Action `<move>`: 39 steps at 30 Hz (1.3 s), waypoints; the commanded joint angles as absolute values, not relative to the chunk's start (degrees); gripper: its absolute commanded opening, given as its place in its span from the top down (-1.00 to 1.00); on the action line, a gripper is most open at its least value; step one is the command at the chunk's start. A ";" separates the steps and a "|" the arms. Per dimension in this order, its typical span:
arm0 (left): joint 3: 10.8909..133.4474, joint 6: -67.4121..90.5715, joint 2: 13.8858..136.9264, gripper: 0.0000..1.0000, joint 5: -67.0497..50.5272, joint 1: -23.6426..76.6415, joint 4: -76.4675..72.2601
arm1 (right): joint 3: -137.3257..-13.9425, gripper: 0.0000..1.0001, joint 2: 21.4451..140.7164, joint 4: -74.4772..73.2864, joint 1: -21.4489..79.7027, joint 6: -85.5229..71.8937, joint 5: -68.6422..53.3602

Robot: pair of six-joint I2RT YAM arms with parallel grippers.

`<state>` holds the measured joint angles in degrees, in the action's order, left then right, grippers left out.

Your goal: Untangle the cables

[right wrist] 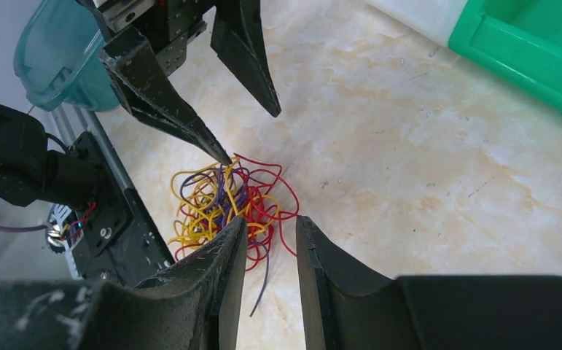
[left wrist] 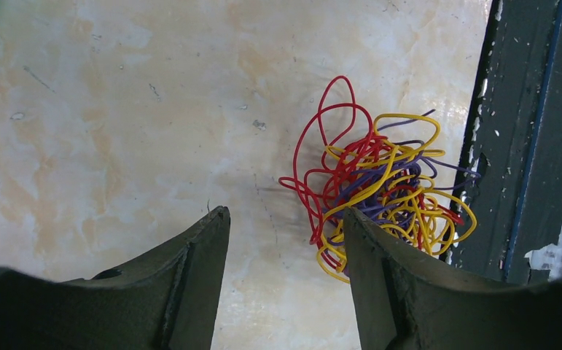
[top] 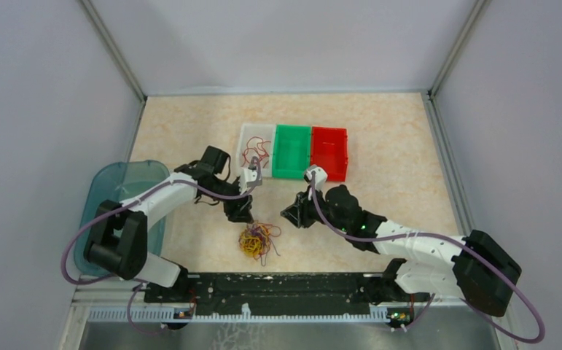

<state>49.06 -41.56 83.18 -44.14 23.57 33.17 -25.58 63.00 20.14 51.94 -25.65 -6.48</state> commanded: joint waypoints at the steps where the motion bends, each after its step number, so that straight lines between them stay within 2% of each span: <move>1: 49.46 -41.86 85.72 -0.30 -44.49 24.72 32.19 | -26.84 0.36 61.51 22.04 52.00 -25.76 -5.36; 5: 48.33 -41.44 87.03 -0.21 -41.11 24.84 28.91 | -27.00 0.38 60.78 22.31 51.95 -26.04 -5.18; 9: 49.07 -40.74 87.80 0.02 -40.11 24.83 27.97 | -26.94 0.41 59.44 22.25 51.94 -26.36 -5.13; 12: 50.05 -40.30 87.36 0.29 -42.21 24.91 29.08 | -26.88 0.44 58.53 21.89 51.94 -26.45 -4.72; 18: 51.03 -40.45 85.57 0.95 -46.03 25.05 31.72 | -26.25 0.55 57.37 21.89 51.94 -26.68 -3.66; 19: 51.57 -39.97 85.01 0.99 -46.14 25.12 31.87 | -26.09 0.58 57.13 21.88 51.95 -26.71 -3.48; 25: 60.35 -40.29 79.82 1.00 -44.73 25.08 36.37 | -24.95 0.57 56.61 21.91 51.94 -26.22 -1.85; 30: 65.50 -42.13 77.46 1.00 -44.98 25.09 43.15 | -24.43 0.36 59.95 24.51 51.94 -25.27 -2.15; 37: 62.84 -43.64 71.94 1.00 -44.69 25.05 44.21 | -25.32 0.16 67.70 28.41 51.95 -23.28 -4.64; 39: 63.63 -42.71 70.89 1.00 -44.80 25.13 44.21 | -25.86 0.00 67.99 29.84 51.99 -23.33 -4.25</move>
<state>63.46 -42.06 73.23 -43.51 24.77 42.06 -24.71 67.40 23.18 51.94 -24.49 -3.73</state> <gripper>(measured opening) 0.006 0.442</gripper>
